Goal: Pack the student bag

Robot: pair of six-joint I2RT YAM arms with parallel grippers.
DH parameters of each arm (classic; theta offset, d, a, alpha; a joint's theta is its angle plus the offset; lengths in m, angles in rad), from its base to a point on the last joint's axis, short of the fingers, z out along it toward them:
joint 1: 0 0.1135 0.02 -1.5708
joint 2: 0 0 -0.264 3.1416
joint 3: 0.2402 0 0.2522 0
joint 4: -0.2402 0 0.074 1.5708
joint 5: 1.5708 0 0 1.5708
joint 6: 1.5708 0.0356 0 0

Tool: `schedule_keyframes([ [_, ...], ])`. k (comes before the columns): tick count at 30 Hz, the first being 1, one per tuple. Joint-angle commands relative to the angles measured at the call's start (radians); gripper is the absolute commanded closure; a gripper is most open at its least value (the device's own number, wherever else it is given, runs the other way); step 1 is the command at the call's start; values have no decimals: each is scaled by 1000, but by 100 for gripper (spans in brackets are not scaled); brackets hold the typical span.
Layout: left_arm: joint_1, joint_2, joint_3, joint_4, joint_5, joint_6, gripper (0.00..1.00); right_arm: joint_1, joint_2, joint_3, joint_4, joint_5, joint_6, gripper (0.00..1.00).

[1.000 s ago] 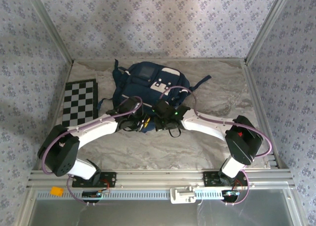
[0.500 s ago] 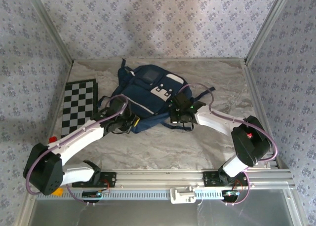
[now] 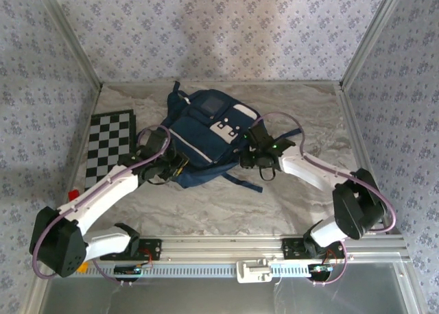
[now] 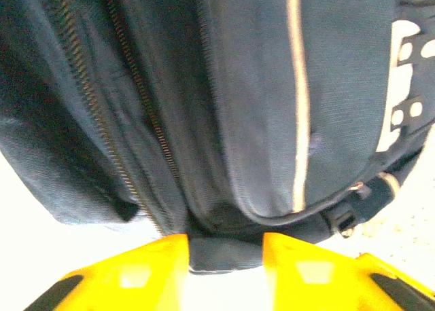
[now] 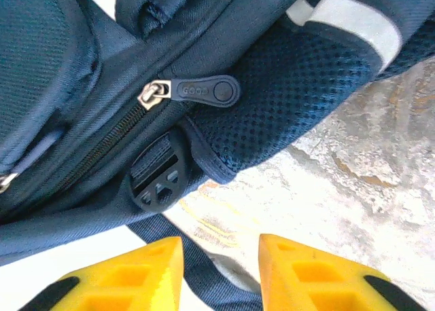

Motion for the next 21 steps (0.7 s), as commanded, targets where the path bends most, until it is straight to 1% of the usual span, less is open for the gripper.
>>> schedule_keyframes([
  [1, -21, -15, 68, -32, -50, 65, 62, -32, -2, 65, -40, -55, 3, 61],
  [3, -26, 21, 84, -28, -28, 75, 59, -41, 36, 106, -28, -96, 0, 58],
  [6, -51, 73, 96, 17, 3, 76, 57, -44, 129, 212, -39, -157, -34, 55],
  [9, -86, 114, 114, 47, 3, 88, 55, -47, 223, 304, -50, -179, -68, 54],
  [13, -109, 173, 160, 8, -3, 118, 52, -49, 343, 426, -76, -217, -117, 52],
  [17, -124, 166, 155, -20, -46, 127, 48, -51, 447, 522, -95, -253, -169, 50],
  [18, -126, 160, 150, -27, -55, 130, 48, -50, 469, 546, -122, -263, -190, 50],
  [21, -123, 147, 117, -26, -67, 132, 46, -44, 515, 597, -151, -249, -215, 49],
])
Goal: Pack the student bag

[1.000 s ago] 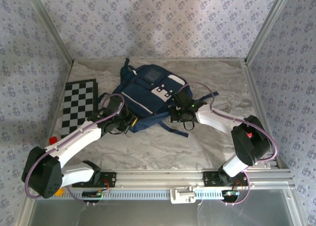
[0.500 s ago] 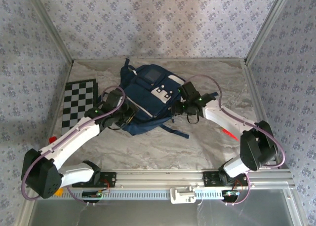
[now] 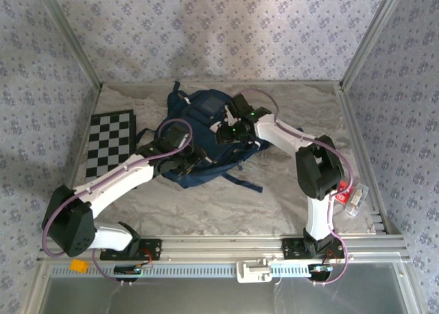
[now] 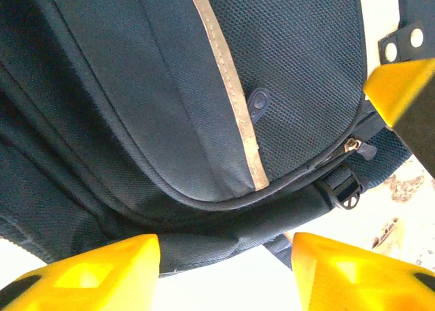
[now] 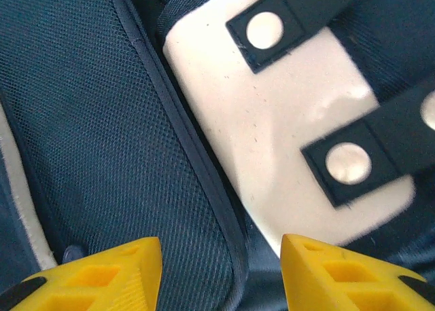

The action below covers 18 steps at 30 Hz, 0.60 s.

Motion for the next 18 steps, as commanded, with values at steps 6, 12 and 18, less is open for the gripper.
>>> schedule_keyframes([
  [6, 5, -28, -71, -26, -36, 21, 46, 8, 97, 74, -84, -82, -69, 51],
  [12, 41, -42, -156, 12, -9, 20, 46, 21, 89, 54, -50, -149, -69, 57],
  [18, 73, -48, -209, 26, 3, 14, 46, 20, 102, 66, -56, -186, -67, 76],
])
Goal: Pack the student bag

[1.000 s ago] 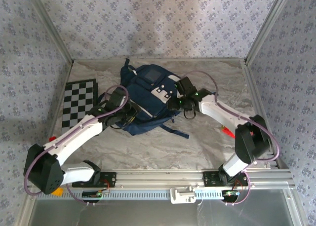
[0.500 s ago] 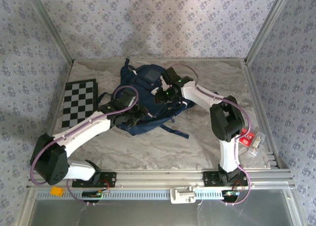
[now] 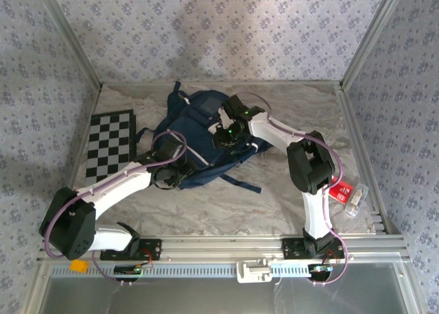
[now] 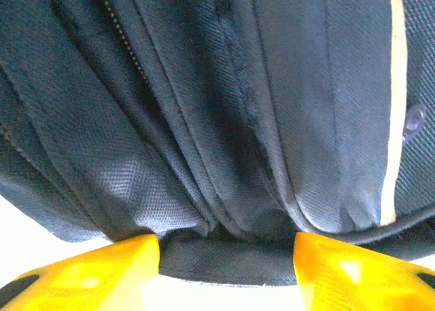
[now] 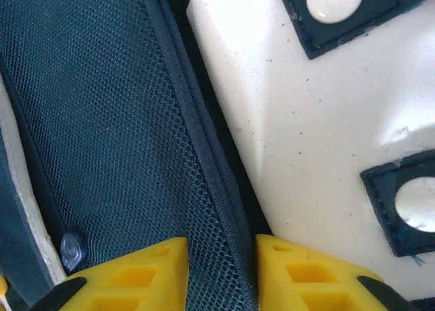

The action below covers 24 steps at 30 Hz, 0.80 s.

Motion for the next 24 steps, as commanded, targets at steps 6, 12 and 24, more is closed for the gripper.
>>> schedule_keyframes([
  [6, 48, -16, -70, 22, 18, 20, 45, -7, -45, -23, 47, -101, 39, 99],
  [12, 86, 5, -50, 48, -3, 68, 46, -48, -174, -111, 183, -139, 179, 100],
  [24, 187, 97, 144, 126, -17, 273, 44, -104, -330, -286, 496, -173, 524, 100],
])
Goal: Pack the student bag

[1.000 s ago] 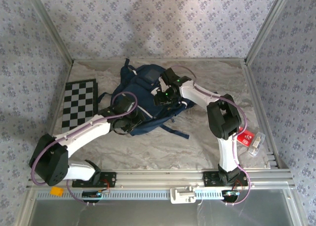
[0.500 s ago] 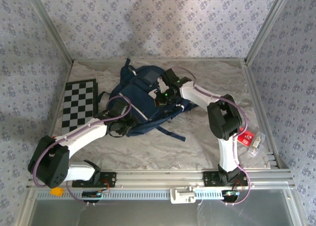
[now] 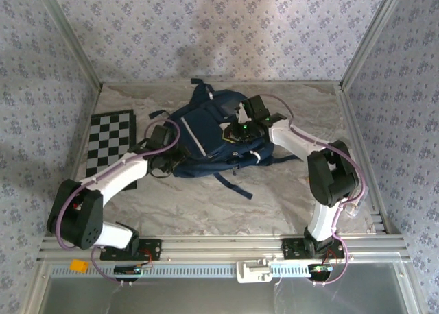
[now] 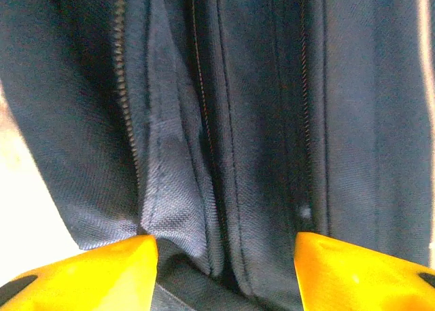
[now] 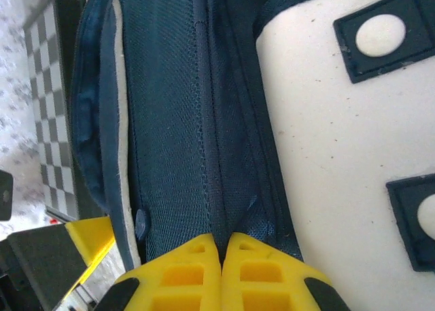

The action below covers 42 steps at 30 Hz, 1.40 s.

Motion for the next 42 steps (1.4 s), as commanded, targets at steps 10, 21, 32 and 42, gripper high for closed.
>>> schedule_keyframes([
  [10, -89, -139, 95, -89, -91, 172, 24, 0, -185, -48, 307, 101, 312, 100],
  [21, -452, -102, 170, -117, -362, 84, 11, 34, -195, -49, 324, 138, 388, 100],
  [32, -464, 53, 170, 73, -387, 215, 22, -14, -272, -171, 376, 167, 447, 100],
  [42, -287, 51, 101, 241, -281, 505, 21, 1, -299, -216, 454, 206, 524, 100],
])
